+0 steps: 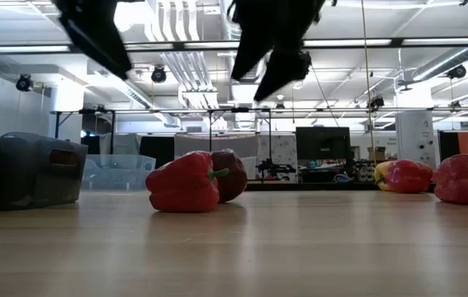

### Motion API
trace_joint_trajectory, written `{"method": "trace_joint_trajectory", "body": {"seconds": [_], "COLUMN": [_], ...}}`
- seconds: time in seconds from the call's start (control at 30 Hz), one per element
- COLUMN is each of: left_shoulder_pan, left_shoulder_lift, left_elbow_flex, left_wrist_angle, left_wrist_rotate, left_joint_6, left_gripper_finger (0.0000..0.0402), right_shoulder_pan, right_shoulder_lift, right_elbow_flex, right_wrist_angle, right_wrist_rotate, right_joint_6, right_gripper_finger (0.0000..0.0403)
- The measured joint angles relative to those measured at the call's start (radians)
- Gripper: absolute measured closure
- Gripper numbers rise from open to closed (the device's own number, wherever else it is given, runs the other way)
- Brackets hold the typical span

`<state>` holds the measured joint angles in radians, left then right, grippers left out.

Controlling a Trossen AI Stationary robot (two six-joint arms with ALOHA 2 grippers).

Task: Sort produce into baskets
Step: Put the red apple into the top black bin

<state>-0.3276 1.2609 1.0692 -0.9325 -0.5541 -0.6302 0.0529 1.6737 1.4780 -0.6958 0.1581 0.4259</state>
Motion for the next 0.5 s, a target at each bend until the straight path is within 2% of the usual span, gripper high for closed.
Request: {"method": "trace_joint_trajectory", "body": {"seconds": [0.1, 0.2, 0.33, 0.5], "left_shoulder_pan": [0.070, 0.129, 0.181, 0.243], "left_shoulder_lift": [0.013, 0.028, 0.064, 0.144], "left_elbow_flex": [-0.020, -0.052, -0.097, -0.101], "left_wrist_angle": [0.204, 0.367, 0.491, 0.630], "left_wrist_rotate": [0.109, 0.184, 0.198, 0.347], "left_joint_6": [0.160, 0.244, 0.290, 0.279], "left_gripper_finger": [0.0057, 0.0056, 0.0050, 0.0027], "right_shoulder_pan": [0.066, 0.142, 0.253, 0.349], "right_shoulder_lift": [-0.060, -0.113, -0.154, -0.161], "right_elbow_flex": [-0.001, -0.002, -0.003, -0.006], "right_wrist_angle": [-0.016, -0.036, -0.084, -0.157], "right_wrist_rotate": [0.079, 0.165, 0.288, 0.390], "right_joint_6": [0.041, 0.113, 0.232, 0.370], "right_gripper_finger": [0.0013, 0.0013, 0.0013, 0.0013]}}
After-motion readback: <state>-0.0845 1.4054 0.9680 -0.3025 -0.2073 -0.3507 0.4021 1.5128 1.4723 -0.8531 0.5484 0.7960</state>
